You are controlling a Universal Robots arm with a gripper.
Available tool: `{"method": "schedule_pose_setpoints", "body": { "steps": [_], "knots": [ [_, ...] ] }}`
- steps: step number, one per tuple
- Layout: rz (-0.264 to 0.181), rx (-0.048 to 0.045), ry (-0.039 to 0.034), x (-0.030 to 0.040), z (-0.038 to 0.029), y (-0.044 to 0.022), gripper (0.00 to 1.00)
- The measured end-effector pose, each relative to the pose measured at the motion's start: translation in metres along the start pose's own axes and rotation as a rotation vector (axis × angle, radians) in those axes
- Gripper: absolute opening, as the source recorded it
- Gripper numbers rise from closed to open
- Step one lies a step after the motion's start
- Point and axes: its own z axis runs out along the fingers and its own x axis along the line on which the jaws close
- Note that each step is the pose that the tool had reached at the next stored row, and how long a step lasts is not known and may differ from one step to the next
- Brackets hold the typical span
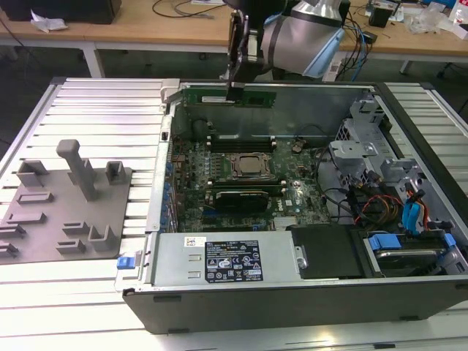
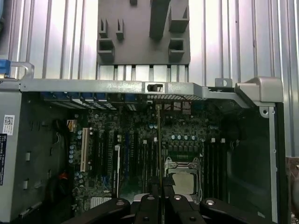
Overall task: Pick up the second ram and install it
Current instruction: 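Pick up the second ram and move it above second insertion slot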
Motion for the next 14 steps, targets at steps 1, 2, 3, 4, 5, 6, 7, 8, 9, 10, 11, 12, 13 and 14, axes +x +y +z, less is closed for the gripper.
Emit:
{"method": "schedule_pose_setpoints", "body": {
  "steps": [1,2,3,4,5,6,7,8,9,10,11,12,13,14],
  "knots": [
    [0.0,-0.0011,-0.0001,-0.0005,0.0002,-0.0036,0.13],
    [0.0,-0.0034,0.0,-0.0013,0.0009,-0.01,0.13],
    [0.0,-0.0061,-0.0001,-0.0021,0.0025,-0.0166,0.13],
    [0.0,-0.0077,-0.0002,-0.0026,0.0034,-0.0205,0.13],
    [0.0,-0.0092,-0.0003,-0.003,0.0042,-0.0243,0.13],
    [0.0,-0.01,-0.0003,-0.0033,0.0045,-0.0263,0.13],
    [0.0,-0.0105,-0.0003,-0.0035,0.0049,-0.0281,0.13],
    [0.0,-0.0114,-0.0004,-0.0039,0.0056,-0.0313,0.13],
    [0.0,-0.0123,-0.0004,-0.0043,0.0062,-0.0342,0.13],
    [0.0,-0.0129,-0.0003,-0.0045,0.0065,-0.036,0.13],
    [0.0,-0.0137,-0.0003,-0.0049,0.007,-0.0386,0.13],
    [0.0,-0.0143,-0.0003,-0.0052,0.0074,-0.0406,0.13],
    [0.0,-0.0152,-0.0004,-0.0056,0.0081,-0.0438,0.13],
    [0.0,-0.0159,-0.0004,-0.0059,0.0086,-0.0459,0.13]
  ]
}}
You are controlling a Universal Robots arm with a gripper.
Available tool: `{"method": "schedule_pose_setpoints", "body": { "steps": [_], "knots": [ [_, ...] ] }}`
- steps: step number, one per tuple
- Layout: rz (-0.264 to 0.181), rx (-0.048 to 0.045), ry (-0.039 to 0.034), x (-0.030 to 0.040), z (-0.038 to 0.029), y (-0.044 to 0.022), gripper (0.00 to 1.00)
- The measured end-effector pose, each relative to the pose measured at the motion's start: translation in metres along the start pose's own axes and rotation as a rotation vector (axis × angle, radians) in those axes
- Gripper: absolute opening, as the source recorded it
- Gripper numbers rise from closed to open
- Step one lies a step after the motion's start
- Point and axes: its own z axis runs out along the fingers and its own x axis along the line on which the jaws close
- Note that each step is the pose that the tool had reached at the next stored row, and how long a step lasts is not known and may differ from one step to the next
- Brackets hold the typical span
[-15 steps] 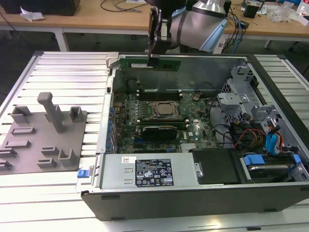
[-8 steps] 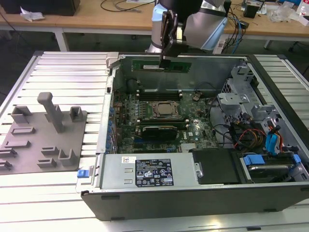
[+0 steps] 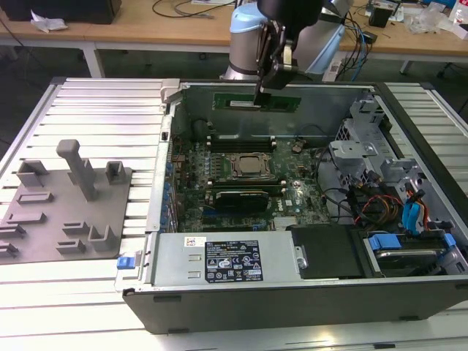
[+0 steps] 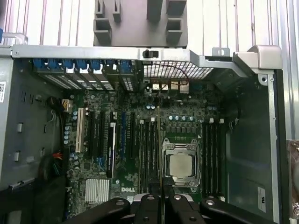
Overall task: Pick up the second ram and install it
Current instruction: 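Pick up the second ram and move it above second insertion slot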
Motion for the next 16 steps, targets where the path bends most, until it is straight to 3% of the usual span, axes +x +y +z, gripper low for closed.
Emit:
{"method": "schedule_pose_setpoints", "body": {
  "steps": [6,12,14,16],
  "knots": [
    [0.0,-0.0046,-0.0002,-0.0021,0.0042,-0.0149,0.13],
    [0.0,-0.0081,-0.0002,-0.001,0.0195,-0.0206,0.13],
    [0.0,-0.0083,-0.0001,0.0037,0.0234,-0.0212,0.13],
    [0.0,-0.0083,-0.0003,0.0081,0.0313,-0.0225,0.13]
  ]
}}
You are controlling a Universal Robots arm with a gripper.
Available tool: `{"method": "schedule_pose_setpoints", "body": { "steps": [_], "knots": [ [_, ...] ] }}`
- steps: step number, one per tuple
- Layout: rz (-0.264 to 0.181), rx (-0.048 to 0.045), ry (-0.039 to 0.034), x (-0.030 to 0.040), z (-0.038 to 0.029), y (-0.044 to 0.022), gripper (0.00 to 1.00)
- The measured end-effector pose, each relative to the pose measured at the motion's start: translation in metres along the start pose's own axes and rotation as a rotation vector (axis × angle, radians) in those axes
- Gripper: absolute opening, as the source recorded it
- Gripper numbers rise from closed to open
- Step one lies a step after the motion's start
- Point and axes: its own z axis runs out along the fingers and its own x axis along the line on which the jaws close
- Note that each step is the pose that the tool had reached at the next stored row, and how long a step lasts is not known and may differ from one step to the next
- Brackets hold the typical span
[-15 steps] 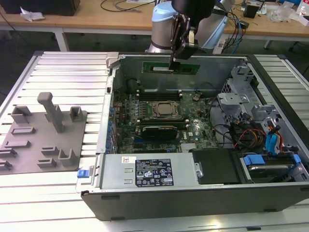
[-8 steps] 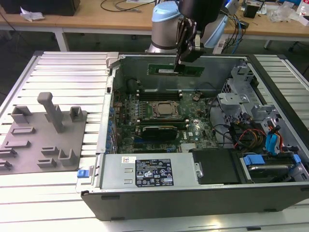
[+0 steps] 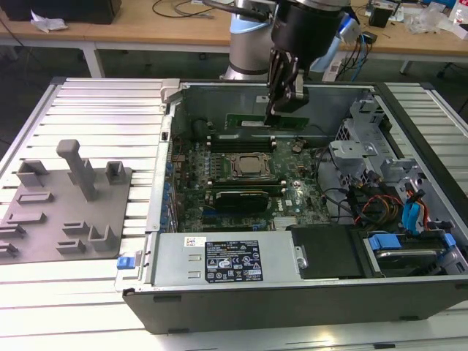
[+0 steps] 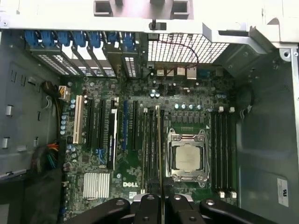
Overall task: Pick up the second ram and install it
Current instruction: 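Pick up the second ram and move it above second insertion slot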
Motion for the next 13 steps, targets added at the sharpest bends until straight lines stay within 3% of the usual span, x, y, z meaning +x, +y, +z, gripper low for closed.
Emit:
{"method": "schedule_pose_setpoints", "body": {
  "steps": [1,4,5,6,8,13],
  "knots": [
    [0.0,0.0,0.0001,0.0,0.0035,-0.0007,0.13],
    [0.0,-0.0001,0.0001,0.0001,0.004,-0.0011,0.13],
    [0.0,0.0038,0.0001,0.0,0.0041,-0.0011,0.13],
    [0.0,0.017,0.0005,0.0001,0.0041,-0.0012,0.13],
    [0.0,0.0641,0.0015,0.0,0.0043,-0.001,0.13],
    [-0.001,0.065,0.0006,0.0001,0.0073,-0.0012,0.13]
  ]
}}
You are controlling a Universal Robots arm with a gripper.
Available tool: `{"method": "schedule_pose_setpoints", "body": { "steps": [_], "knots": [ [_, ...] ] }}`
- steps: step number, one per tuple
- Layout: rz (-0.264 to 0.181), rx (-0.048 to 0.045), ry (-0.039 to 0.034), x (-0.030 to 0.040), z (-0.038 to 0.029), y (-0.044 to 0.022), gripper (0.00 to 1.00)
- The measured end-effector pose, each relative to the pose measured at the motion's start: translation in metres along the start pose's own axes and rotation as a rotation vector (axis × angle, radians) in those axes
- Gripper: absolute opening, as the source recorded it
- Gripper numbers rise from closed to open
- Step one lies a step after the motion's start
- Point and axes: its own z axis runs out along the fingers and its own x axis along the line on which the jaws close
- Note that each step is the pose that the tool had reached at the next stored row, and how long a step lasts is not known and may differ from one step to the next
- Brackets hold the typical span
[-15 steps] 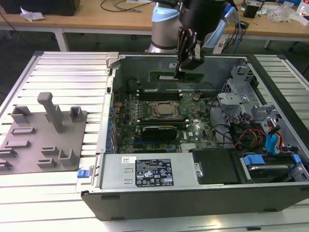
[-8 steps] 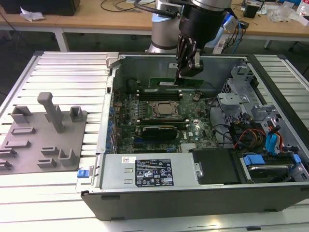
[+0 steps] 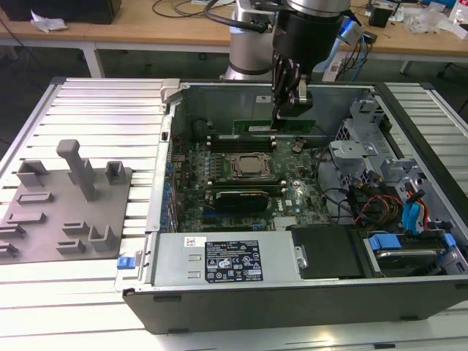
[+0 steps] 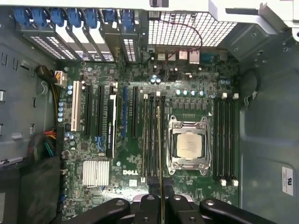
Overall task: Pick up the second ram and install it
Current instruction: 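Pick up the second ram and move it above second insertion slot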
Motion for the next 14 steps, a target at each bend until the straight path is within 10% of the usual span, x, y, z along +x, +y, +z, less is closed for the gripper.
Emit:
{"method": "schedule_pose_setpoints", "body": {
  "steps": [14],
  "knots": [
    [0.0,0.0,-0.0001,0.0002,0.0309,-0.0022,0.13]
  ]
}}
